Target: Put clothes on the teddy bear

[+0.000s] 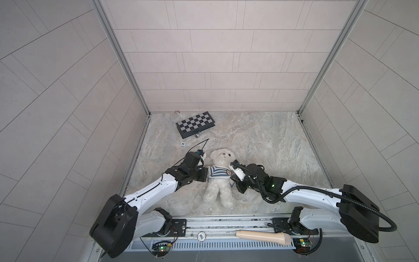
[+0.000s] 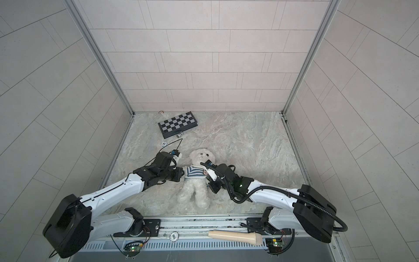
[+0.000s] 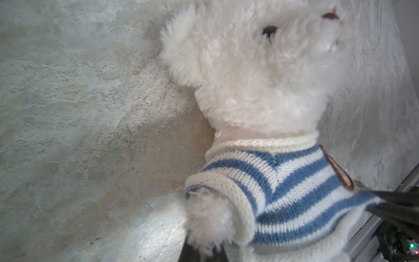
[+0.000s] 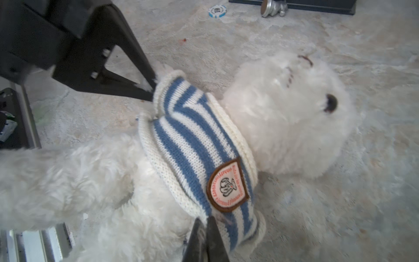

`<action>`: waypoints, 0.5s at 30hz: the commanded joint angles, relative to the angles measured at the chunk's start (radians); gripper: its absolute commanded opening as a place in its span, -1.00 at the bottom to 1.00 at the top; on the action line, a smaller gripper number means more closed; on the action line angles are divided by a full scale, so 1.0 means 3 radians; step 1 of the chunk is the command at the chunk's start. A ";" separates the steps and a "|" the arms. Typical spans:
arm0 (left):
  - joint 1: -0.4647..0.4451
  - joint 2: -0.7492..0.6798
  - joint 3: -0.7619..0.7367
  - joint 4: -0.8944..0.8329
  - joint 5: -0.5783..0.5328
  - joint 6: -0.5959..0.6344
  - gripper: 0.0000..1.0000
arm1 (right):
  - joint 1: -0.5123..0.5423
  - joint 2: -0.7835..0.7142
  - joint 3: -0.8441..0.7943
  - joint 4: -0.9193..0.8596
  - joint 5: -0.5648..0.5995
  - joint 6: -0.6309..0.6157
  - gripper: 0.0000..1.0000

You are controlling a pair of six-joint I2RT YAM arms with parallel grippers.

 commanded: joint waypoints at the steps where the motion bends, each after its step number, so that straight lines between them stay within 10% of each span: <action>1: 0.0028 0.0057 0.0069 0.0226 -0.0017 -0.0027 -1.00 | 0.0094 0.0116 0.0152 0.0134 -0.0189 -0.0020 -0.87; 15: 0.0025 -0.0236 0.0212 -0.0149 -0.0249 0.0148 -0.30 | 0.0072 0.0144 0.0045 0.0403 -0.0248 0.0273 -0.50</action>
